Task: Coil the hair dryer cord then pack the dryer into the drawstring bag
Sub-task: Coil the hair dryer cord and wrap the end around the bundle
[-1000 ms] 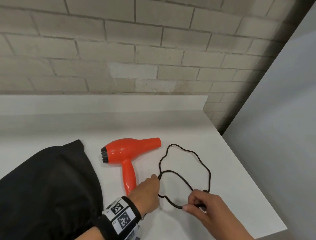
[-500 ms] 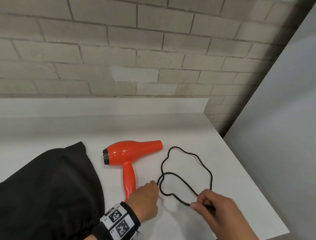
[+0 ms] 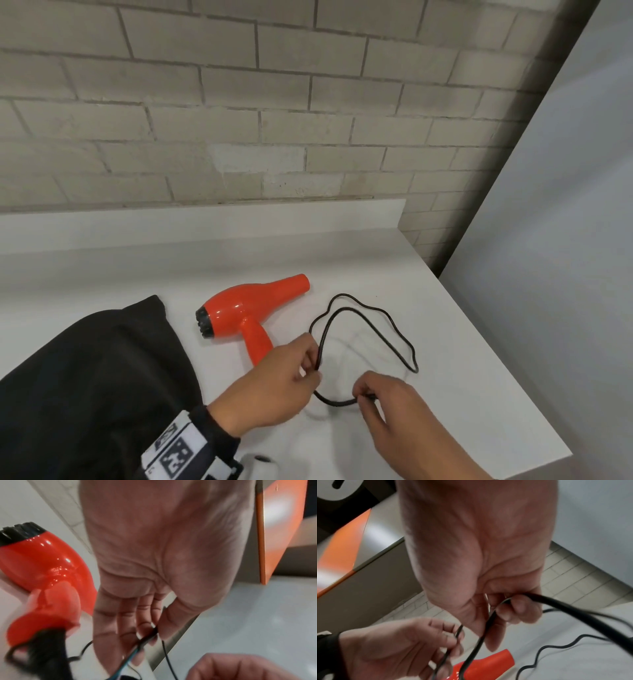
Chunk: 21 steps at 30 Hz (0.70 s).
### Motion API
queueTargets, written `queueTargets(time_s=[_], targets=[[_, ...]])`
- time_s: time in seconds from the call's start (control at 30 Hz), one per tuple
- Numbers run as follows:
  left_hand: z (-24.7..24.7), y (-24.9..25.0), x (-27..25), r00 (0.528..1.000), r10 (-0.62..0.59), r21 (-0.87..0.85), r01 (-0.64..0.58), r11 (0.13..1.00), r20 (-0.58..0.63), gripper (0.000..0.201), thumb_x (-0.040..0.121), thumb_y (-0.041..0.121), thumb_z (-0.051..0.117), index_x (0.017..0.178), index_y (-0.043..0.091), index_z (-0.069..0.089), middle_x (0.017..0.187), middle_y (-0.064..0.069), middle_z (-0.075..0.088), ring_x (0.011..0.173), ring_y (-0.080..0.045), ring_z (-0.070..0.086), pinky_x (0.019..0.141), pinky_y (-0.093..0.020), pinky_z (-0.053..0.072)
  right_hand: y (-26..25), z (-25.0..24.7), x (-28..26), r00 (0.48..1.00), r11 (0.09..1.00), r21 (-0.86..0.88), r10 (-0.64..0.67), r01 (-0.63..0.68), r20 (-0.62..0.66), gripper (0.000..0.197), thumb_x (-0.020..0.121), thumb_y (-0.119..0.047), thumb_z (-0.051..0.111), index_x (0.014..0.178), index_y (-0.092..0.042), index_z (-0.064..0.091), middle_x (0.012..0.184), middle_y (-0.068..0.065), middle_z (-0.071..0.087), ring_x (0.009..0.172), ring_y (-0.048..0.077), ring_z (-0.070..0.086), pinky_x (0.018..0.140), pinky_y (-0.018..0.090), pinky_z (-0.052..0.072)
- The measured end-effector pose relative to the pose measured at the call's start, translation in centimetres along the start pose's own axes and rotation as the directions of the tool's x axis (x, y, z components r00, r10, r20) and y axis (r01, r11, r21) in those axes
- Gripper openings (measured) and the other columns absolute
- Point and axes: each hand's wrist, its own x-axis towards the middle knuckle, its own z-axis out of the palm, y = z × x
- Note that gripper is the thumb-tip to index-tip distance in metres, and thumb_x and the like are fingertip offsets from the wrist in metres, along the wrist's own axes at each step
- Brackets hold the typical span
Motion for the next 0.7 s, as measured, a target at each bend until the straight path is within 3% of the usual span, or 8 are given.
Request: queueTargets(time_s=[0.13,0.3,0.37,0.43,0.5,0.53,0.6,0.7], targets=[[-1.8,1.6,-0.8,0.986,0.13,-0.125,-0.143,0.982,-0.108,0.01,0.094,0.017,0.057,0.095,0.026,0.057,0.087,0.009,0.058,0.064,-0.02,0.057,0.064,-0.041,0.054,-0.8,1.4,1.7,0.994,0.995,-0.06,-0.085,0.081,-0.074,0.022,0.1,-0.019,0.039,0.11,-0.025,0.057,0.101,-0.011,0.061,0.097,0.011,0.045,0.081,0.022,0.043],[-3.4,2.3,-1.9,0.957,0.173,-0.246,-0.229,0.942,-0.232,0.018,0.095,0.009,0.057,0.097,0.026,0.063,0.088,0.005,0.058,0.057,-0.012,0.054,0.059,-0.025,0.05,-0.7,1.9,2.4,0.991,0.989,-0.101,-0.117,0.11,-0.067,0.023,0.096,-0.023,0.048,0.116,-0.025,0.06,0.111,-0.014,0.061,0.107,0.008,0.048,0.087,0.017,0.041],[-4.0,2.4,-2.2,0.944,0.175,-0.243,-0.246,0.938,-0.281,0.019,0.095,0.008,0.057,0.097,0.026,0.064,0.08,0.009,0.06,0.056,-0.011,0.053,0.058,-0.021,0.047,-1.6,0.8,2.3,0.971,0.984,-0.067,-0.175,0.166,-0.162,0.014,0.092,-0.029,0.054,0.102,-0.029,0.064,0.096,-0.02,0.063,0.087,0.001,0.054,0.076,0.011,0.041],[-4.8,2.6,-2.4,0.931,0.179,-0.251,-0.265,0.931,-0.317,0.016,0.095,0.008,0.057,0.1,0.021,0.065,0.076,0.011,0.06,0.057,-0.012,0.052,0.059,-0.023,0.045,-2.3,-0.5,2.3,0.882,0.978,0.007,-0.184,0.208,-0.433,0.006,0.087,-0.031,0.057,0.089,-0.029,0.062,0.081,-0.022,0.059,0.071,0.005,0.053,0.065,0.012,0.041],[-5.5,2.9,-2.7,0.92,0.195,-0.287,-0.299,0.91,-0.34,0.013,0.093,0.011,0.058,0.102,0.018,0.066,0.082,0.004,0.06,0.058,-0.015,0.051,0.06,-0.027,0.045,-2.1,-1.3,2.9,0.774,0.978,0.102,-0.08,0.183,-0.628,0.014,0.087,-0.033,0.059,0.098,-0.025,0.058,0.091,-0.02,0.057,0.08,0.005,0.052,0.071,0.012,0.041],[-5.8,3.0,-2.8,0.915,0.202,-0.301,-0.314,0.9,-0.35,0.015,0.093,0.011,0.057,0.102,0.018,0.066,0.085,0.0,0.061,0.058,-0.015,0.051,0.06,-0.026,0.044,-1.9,-1.5,3.4,0.786,0.977,0.165,-0.004,0.135,-0.619,0.027,0.089,-0.035,0.061,0.111,-0.023,0.054,0.103,-0.019,0.056,0.09,0.004,0.052,0.076,0.014,0.042],[-6.4,3.2,-2.9,0.909,0.197,-0.311,-0.32,0.895,-0.368,0.017,0.095,0.006,0.056,0.102,0.017,0.067,0.082,0.002,0.062,0.057,-0.014,0.05,0.059,-0.021,0.043,-1.2,-1.6,4.4,0.893,0.967,0.253,0.098,0.019,-0.44,0.045,0.091,-0.039,0.06,0.13,-0.024,0.042,0.118,-0.017,0.053,0.105,0.002,0.052,0.082,0.026,0.051],[-7.0,3.6,-3.0,0.901,0.181,-0.324,-0.321,0.89,-0.394,0.013,0.095,0.008,0.058,0.1,0.017,0.066,0.086,0.0,0.06,0.057,-0.014,0.052,0.06,-0.021,0.043,-0.5,-1.7,5.3,0.964,0.955,0.292,0.039,0.041,-0.261,0.019,0.095,-0.032,0.053,0.114,-0.031,0.052,0.09,-0.01,0.069,0.088,0.005,0.066,0.073,0.033,0.056]])
